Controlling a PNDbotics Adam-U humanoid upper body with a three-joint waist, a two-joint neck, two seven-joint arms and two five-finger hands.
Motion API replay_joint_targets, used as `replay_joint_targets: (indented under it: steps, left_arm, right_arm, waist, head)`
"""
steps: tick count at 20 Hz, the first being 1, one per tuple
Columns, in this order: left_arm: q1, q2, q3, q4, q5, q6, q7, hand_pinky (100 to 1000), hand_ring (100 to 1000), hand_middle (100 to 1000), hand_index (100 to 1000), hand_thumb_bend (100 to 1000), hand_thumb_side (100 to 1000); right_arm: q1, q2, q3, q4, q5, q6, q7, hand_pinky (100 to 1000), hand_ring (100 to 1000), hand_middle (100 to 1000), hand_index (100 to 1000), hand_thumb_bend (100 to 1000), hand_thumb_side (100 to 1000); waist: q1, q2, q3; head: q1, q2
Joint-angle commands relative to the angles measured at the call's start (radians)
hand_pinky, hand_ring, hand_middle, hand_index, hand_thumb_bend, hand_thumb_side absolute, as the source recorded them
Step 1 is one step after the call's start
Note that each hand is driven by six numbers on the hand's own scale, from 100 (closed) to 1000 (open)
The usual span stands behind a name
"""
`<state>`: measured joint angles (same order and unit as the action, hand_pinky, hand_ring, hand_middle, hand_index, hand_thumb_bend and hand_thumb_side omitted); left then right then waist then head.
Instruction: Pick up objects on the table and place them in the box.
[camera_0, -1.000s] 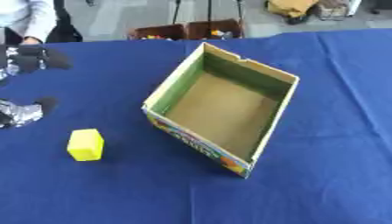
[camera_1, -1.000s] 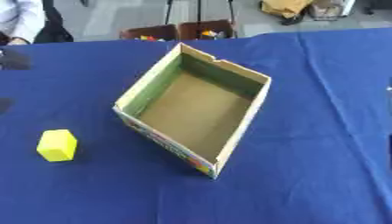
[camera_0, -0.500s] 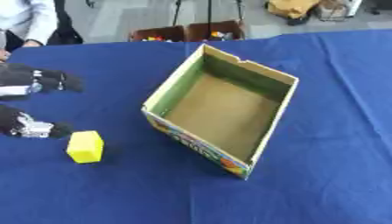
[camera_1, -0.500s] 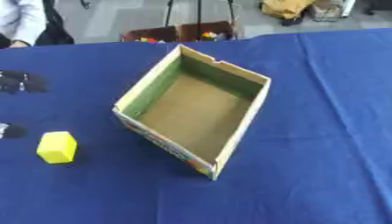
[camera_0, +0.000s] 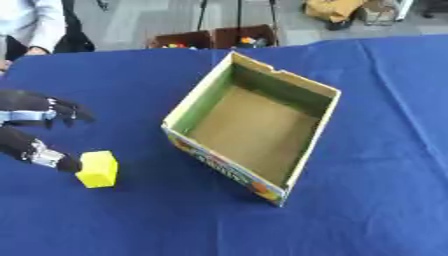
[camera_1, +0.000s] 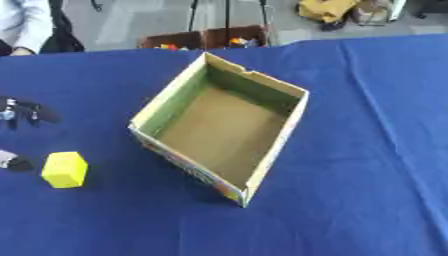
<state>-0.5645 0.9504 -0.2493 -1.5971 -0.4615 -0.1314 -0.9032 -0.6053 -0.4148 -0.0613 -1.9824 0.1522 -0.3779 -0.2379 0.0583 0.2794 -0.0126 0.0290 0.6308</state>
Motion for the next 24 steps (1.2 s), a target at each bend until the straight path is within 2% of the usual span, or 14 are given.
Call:
replay_joint_targets:
  steps: [1, 9, 14, 24]
  left_arm:
    - [-0.013, 0.017, -0.005, 0.01, 0.013, 0.025, -0.004, 731, 861, 1000, 1000, 713, 877]
    - [-0.015, -0.009, -0.044, 0.058, 0.082, 0.092, -0.004, 710, 847, 992, 1000, 708, 884]
    - [-0.025, -0.031, -0.053, 0.087, 0.053, 0.094, -0.004, 667, 811, 963, 1000, 712, 875]
    - [-0.024, -0.062, -0.06, 0.164, 0.027, 0.077, -0.004, 664, 802, 959, 1000, 681, 834]
  right_arm:
    - [-0.006, -0.007, -0.008, -0.018, -0.006, 0.002, 0.003, 761, 745, 654, 813, 100, 540]
    - [-0.001, -0.004, -0.011, -0.018, -0.009, 0.005, 0.004, 763, 744, 647, 806, 100, 540]
    - [-0.001, 0.0, -0.012, -0.018, -0.012, 0.005, 0.007, 764, 743, 642, 797, 100, 540]
    - [0.002, 0.004, -0.015, -0.018, -0.016, 0.01, 0.01, 766, 742, 633, 789, 100, 538]
  waist:
    - [0.013, -0.026, 0.0]
    - [0.013, -0.022, -0.005]
    - [0.012, -0.018, -0.01]
    - [0.012, -0.005, -0.013]
  head:
    - [0.003, -0.011]
    - [0.006, -0.015]
    - [0.007, -0.021]
    - [0.007, -0.027]
